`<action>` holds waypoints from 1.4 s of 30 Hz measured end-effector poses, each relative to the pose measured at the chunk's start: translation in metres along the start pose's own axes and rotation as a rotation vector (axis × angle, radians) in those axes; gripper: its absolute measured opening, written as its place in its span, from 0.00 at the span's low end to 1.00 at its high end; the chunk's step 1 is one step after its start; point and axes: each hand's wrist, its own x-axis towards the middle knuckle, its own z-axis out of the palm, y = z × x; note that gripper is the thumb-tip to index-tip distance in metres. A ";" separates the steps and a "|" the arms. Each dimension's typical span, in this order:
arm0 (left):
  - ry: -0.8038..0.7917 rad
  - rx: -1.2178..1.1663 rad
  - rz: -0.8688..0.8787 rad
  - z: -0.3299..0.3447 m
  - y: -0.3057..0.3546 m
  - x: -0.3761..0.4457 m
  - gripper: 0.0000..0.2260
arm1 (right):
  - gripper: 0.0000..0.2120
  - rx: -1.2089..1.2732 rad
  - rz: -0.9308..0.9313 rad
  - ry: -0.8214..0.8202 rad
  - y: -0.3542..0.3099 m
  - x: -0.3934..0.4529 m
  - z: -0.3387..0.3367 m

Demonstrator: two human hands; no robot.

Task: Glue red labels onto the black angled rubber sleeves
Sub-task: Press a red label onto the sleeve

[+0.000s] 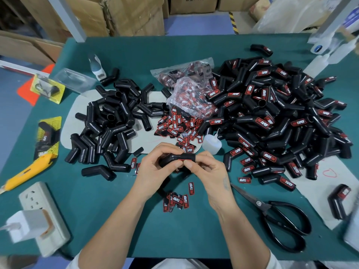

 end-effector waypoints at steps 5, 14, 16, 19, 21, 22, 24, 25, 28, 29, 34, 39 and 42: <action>-0.003 -0.017 -0.007 -0.002 0.000 -0.001 0.08 | 0.08 0.017 0.012 0.005 0.000 0.000 0.000; -0.002 -0.076 -0.055 -0.002 -0.004 -0.001 0.08 | 0.07 0.019 0.008 0.008 -0.001 -0.001 0.001; -0.007 -0.093 -0.054 -0.002 -0.004 -0.001 0.08 | 0.06 0.027 0.006 0.004 0.000 -0.001 0.001; -0.011 -0.111 -0.056 -0.002 -0.004 -0.002 0.08 | 0.06 0.030 0.014 0.002 0.000 0.000 0.001; -0.010 -0.105 -0.066 -0.003 -0.004 -0.001 0.08 | 0.06 0.015 0.014 -0.007 0.001 0.000 0.001; -0.010 -0.101 -0.069 -0.003 -0.004 -0.001 0.08 | 0.06 0.008 0.015 -0.012 0.001 0.000 0.000; -0.008 -0.097 -0.073 -0.003 -0.004 -0.001 0.08 | 0.07 0.000 0.018 -0.016 0.002 -0.001 0.001; -0.006 -0.095 -0.075 -0.003 -0.004 -0.001 0.08 | 0.07 -0.002 0.018 -0.014 0.002 -0.001 0.001; 0.001 -0.076 -0.080 -0.002 -0.004 -0.001 0.09 | 0.08 0.004 0.009 -0.010 0.004 0.000 0.002; 0.002 -0.072 -0.081 -0.002 -0.004 -0.001 0.09 | 0.08 0.011 0.006 -0.013 0.004 0.000 0.002; -0.003 -0.056 -0.075 -0.001 -0.004 -0.002 0.08 | 0.07 0.014 0.000 -0.008 0.007 0.001 0.000; 0.006 -0.074 -0.094 -0.002 -0.003 -0.002 0.07 | 0.07 0.018 -0.004 -0.020 0.009 0.003 -0.001; -0.007 -0.086 -0.110 0.000 -0.001 -0.002 0.07 | 0.05 0.008 -0.001 -0.016 0.010 0.003 -0.001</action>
